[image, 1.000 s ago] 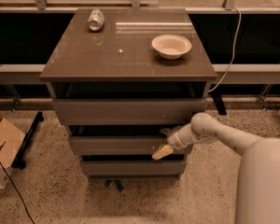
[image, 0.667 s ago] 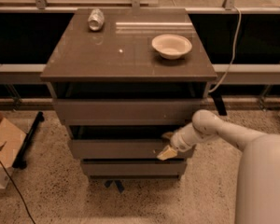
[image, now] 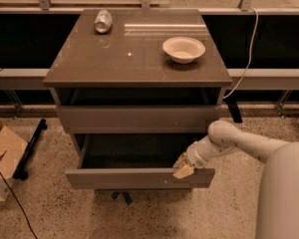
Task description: Open middle drawer
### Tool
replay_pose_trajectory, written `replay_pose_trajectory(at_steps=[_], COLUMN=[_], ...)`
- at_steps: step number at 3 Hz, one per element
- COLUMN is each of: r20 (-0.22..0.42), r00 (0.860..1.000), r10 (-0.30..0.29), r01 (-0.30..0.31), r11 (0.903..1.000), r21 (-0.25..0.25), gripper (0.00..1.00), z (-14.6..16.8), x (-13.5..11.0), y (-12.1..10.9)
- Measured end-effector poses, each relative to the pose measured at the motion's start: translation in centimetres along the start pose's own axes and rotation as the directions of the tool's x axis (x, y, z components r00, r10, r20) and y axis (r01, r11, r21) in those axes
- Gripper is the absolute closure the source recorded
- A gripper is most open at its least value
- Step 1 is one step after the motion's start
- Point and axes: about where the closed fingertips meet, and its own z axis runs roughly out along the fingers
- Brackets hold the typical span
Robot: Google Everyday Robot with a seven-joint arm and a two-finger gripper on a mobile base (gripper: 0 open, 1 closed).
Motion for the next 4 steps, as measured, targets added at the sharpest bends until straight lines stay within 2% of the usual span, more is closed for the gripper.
replay_pose_trajectory(at_steps=[1,4], r20=[0.000,0.000], r00=[1.000,1.000], r10=[0.000,-0.001], r01=[0.000,0.001], r11=[1.0000,1.0000], r21=[-0.003,-0.008], gripper=[0.90,0.20], z=[0.17,0.29], x=[-0.02,-0.12], y=[0.08,0.21])
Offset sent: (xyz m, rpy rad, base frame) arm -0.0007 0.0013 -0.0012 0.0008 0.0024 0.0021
